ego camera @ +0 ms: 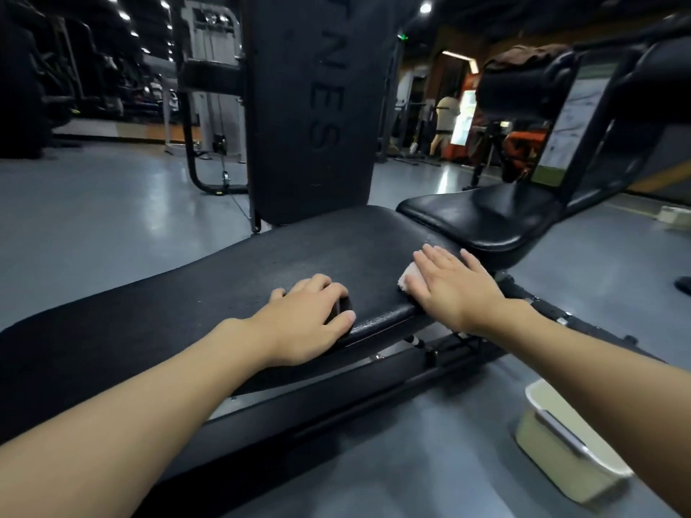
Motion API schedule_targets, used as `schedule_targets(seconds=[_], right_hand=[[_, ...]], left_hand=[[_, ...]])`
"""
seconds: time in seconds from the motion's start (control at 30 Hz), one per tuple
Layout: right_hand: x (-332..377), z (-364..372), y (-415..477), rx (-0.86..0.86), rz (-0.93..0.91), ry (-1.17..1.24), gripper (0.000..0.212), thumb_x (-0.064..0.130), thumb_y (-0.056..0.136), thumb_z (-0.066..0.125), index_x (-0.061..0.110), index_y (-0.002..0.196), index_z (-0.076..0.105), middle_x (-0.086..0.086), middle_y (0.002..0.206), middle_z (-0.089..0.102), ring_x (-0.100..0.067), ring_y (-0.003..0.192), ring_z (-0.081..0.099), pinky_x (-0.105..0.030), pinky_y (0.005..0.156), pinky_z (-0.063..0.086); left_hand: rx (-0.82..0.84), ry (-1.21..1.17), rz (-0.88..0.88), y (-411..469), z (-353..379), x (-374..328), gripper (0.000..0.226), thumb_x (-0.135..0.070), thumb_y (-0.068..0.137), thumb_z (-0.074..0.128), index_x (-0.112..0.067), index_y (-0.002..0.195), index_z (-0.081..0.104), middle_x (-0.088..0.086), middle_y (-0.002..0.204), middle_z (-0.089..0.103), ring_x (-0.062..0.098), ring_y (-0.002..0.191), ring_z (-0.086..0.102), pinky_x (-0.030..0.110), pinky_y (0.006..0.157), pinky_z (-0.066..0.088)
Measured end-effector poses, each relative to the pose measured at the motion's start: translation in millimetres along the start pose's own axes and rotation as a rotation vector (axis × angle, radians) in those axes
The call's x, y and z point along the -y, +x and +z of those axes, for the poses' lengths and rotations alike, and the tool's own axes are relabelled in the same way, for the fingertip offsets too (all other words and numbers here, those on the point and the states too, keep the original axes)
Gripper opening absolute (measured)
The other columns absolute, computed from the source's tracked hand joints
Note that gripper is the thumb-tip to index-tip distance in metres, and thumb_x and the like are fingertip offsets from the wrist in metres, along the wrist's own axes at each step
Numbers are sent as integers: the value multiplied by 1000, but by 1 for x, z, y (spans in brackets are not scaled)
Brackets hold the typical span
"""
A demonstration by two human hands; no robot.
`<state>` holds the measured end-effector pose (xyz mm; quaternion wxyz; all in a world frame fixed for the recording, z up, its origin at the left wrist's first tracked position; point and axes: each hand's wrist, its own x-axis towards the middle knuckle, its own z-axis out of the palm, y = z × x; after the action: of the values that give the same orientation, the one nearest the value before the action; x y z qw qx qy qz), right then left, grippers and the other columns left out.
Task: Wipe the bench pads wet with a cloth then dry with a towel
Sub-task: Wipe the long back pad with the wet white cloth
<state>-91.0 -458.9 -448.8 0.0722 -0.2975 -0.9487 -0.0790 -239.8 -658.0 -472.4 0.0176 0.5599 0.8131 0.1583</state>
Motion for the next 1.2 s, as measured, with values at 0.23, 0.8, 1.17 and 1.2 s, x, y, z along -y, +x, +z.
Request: schedule_targets(seconds=[0.23, 0.8, 1.17, 1.2], right_hand=[[0, 15, -2, -338, 106, 140, 63, 44, 89, 18, 13, 133, 49, -2, 138, 47, -22, 138, 35, -46, 114, 25], [76, 20, -19, -221, 502, 209, 71, 40, 95, 13, 7, 158, 20, -12, 166, 14, -31, 154, 0, -44, 124, 3], [335, 33, -75, -121, 184, 275, 70, 32, 93, 15, -6, 148, 39, -24, 158, 32, -35, 151, 19, -49, 124, 9], [354, 31, -79, -77, 94, 297, 72, 31, 91, 12, -6, 150, 35, -25, 159, 27, -35, 152, 15, -48, 124, 4]], left_hand=[[-71, -4, 84, 39, 5, -30, 33, -52, 99, 40, -41, 129, 47, -14, 138, 42, 15, 130, 38, 53, 107, 32], [49, -211, 303, 35, -14, 30, 32, -23, 96, 46, -31, 123, 61, -13, 129, 51, 11, 114, 48, 43, 107, 38], [53, -484, 180, -101, -46, 148, 29, -7, 100, 42, -23, 121, 54, -17, 114, 59, -5, 109, 53, 10, 88, 40], [25, -506, 151, -117, -46, 160, 29, -7, 101, 42, -21, 124, 54, -13, 118, 60, -2, 112, 54, 14, 92, 42]])
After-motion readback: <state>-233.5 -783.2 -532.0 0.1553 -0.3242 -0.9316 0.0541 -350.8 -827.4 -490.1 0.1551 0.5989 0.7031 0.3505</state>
